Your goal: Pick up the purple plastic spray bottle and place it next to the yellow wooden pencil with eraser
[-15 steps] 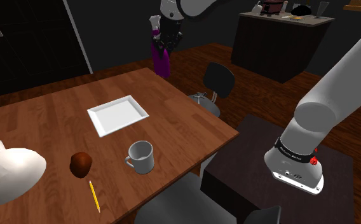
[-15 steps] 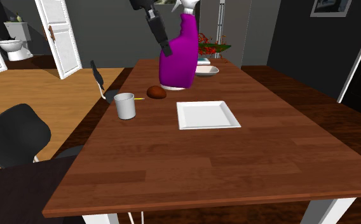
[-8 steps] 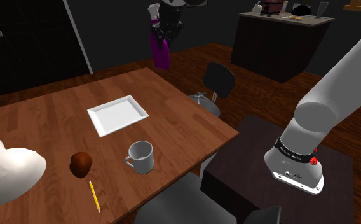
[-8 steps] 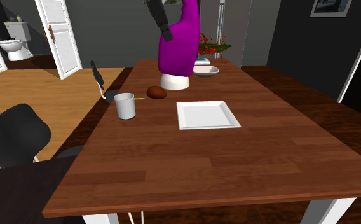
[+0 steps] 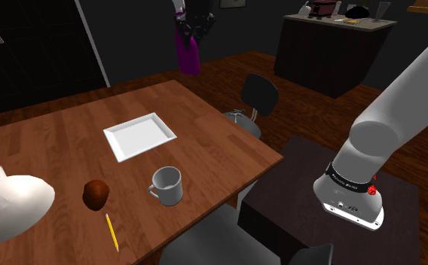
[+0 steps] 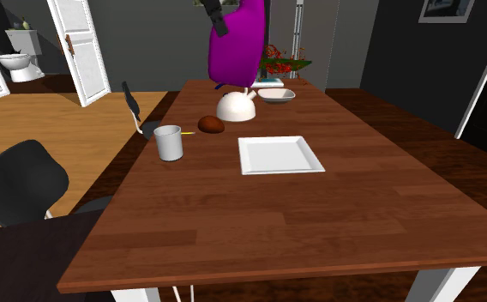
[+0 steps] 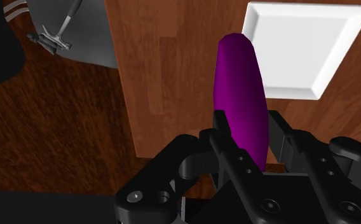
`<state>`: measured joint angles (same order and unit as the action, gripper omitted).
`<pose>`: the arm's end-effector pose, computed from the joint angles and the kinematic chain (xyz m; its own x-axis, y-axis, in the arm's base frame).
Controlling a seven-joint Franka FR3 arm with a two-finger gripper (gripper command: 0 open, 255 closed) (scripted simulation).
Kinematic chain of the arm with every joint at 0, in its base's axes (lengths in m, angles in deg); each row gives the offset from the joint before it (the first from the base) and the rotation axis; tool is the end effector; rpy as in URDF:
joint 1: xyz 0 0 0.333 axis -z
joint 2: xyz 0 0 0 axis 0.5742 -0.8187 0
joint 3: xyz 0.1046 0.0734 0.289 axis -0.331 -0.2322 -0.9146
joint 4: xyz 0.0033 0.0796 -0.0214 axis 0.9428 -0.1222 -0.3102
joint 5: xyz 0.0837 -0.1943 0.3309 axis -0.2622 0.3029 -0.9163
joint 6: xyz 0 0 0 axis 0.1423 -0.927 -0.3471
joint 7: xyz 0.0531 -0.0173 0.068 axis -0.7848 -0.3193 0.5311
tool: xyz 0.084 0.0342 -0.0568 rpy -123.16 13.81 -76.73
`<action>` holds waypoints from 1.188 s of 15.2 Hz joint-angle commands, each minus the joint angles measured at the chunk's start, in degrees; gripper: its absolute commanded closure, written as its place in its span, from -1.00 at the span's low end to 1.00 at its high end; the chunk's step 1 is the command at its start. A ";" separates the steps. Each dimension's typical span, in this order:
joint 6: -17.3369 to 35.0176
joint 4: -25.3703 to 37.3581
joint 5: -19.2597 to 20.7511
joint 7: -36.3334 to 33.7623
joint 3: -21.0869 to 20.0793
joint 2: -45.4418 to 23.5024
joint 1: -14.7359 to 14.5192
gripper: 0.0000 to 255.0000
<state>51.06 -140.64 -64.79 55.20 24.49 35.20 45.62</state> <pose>0.5139 0.1541 0.6081 0.9146 -0.1640 0.3695 -0.1733 -0.9848 -0.0079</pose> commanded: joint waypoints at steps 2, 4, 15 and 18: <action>-1.34 1.93 1.56 -4.60 -2.89 -1.18 -1.23 1.00; -2.17 3.27 2.82 -7.86 -4.98 -2.23 -2.07 1.00; -9.79 16.27 14.92 -27.37 -16.03 -14.45 -9.31 1.00; -13.22 21.79 19.84 -32.72 -18.09 -19.83 -13.27 1.00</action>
<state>38.88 -120.56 -46.68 24.42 7.06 17.17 33.71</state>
